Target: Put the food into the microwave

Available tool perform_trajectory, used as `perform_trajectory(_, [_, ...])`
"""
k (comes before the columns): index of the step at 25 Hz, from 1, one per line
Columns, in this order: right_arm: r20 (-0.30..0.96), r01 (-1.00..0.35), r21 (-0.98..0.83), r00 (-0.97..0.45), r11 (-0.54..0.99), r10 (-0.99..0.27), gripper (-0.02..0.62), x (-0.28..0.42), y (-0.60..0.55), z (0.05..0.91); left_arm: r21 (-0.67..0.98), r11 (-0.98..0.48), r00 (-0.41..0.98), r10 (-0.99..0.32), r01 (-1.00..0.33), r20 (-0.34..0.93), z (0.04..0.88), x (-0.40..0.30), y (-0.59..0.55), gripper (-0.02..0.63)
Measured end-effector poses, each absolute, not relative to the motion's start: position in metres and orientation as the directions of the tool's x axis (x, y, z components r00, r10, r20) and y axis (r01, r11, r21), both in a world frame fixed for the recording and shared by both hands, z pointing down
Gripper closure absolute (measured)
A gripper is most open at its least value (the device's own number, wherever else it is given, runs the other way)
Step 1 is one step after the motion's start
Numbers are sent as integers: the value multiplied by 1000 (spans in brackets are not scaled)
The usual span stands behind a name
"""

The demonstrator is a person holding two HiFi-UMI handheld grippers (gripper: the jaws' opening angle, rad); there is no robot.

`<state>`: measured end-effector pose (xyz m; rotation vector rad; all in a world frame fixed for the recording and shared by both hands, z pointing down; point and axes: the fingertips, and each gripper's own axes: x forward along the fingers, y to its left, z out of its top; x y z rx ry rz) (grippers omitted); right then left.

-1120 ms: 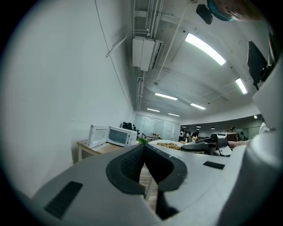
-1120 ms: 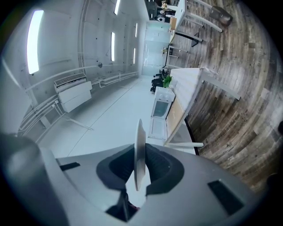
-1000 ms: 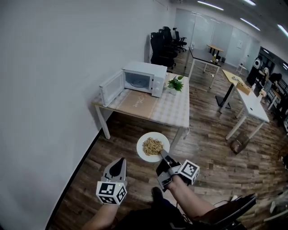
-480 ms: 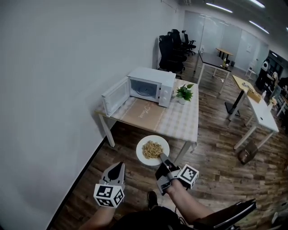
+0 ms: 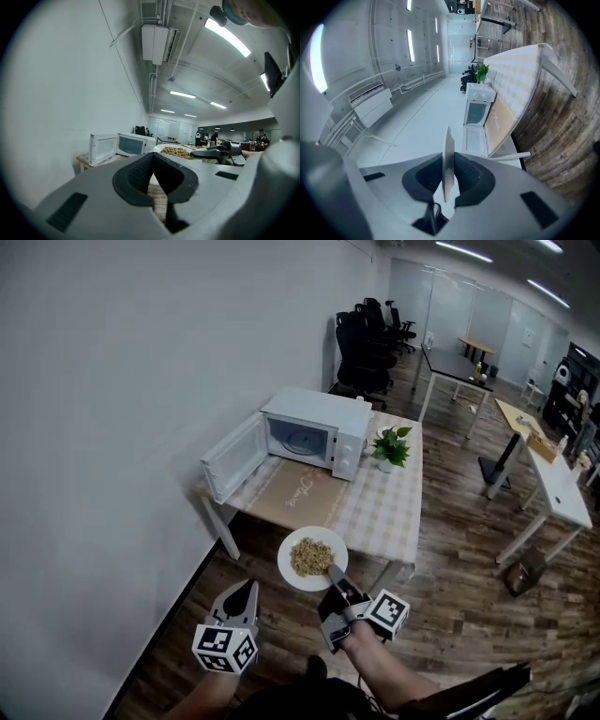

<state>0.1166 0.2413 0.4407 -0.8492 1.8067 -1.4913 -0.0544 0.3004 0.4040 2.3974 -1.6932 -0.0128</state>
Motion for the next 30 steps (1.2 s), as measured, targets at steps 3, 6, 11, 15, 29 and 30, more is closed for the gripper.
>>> perform_trajectory(3, [-63, -80, -987, -596, 137, -801, 538, 120, 222, 446, 172, -312, 334, -935, -934, 120, 406, -50, 279, 598])
perform_trajectory(6, [-59, -81, -988, -605, 135, -794, 538, 124, 205, 447, 176, -284, 309, -941, -943, 138, 409, -48, 256, 598])
perform_trajectory(11, [-43, -94, -987, -624, 130, -780, 538, 138, 182, 451, 169, -268, 294, -944, -948, 151, 410, -32, 223, 598])
perform_trajectory(15, [-45, -85, -988, -635, 127, -771, 538, 149, 161, 453, 168, -255, 280, -949, -952, 148, 409, -23, 199, 598])
perform_trajectory(29, [-62, -52, -991, -652, 125, -756, 538, 172, 116, 458, 142, -218, 243, -949, -966, 199, 421, -7, 173, 598])
perform_trajectory(30, [-63, -49, -991, -651, 125, -756, 538, 171, 113, 459, 141, -221, 246, -948, -965, 200, 421, -7, 170, 598])
